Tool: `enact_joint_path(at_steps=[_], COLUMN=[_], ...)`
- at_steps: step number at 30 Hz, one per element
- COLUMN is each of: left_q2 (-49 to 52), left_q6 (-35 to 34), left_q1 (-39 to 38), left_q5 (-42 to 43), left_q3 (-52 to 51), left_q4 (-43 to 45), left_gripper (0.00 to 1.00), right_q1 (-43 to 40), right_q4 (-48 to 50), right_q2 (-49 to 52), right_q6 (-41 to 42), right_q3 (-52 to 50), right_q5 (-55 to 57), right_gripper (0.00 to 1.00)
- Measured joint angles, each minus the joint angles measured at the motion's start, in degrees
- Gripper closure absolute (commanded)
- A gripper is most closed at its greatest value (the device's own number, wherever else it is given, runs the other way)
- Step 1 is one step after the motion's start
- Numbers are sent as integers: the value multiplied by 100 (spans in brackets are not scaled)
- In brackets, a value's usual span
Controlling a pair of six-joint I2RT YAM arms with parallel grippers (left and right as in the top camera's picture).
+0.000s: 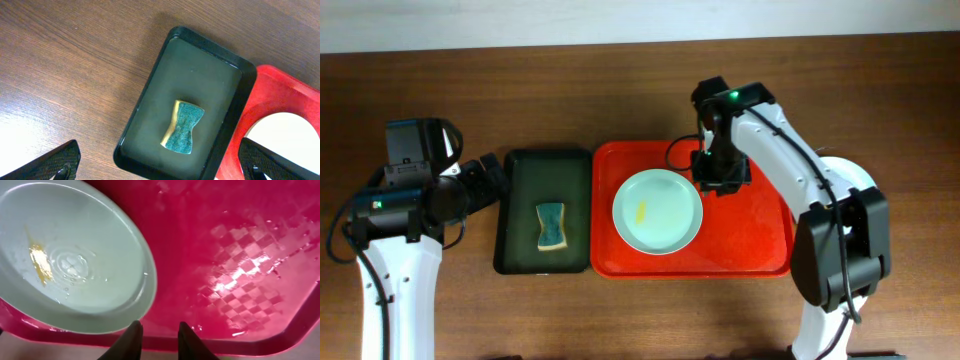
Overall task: Clean dirty plates on tray and stack at the side
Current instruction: 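Grip the rim of the remaining plate with the right gripper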
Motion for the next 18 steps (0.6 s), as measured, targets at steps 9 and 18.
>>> enact_joint_path(at_steps=[9,18], left_q2=[0,0], left_q6=[0,0], left_q1=[0,0], left_q5=[0,-2], left_q3=[0,0], left_q4=[0,7], left_gripper=[1,1], right_q1=[431,575], right_q4=[223,1891], right_q2=[-452,-1445], right_q6=[402,380], right_q3=[0,-1414], right_q5=[754,929], right_gripper=[78,73])
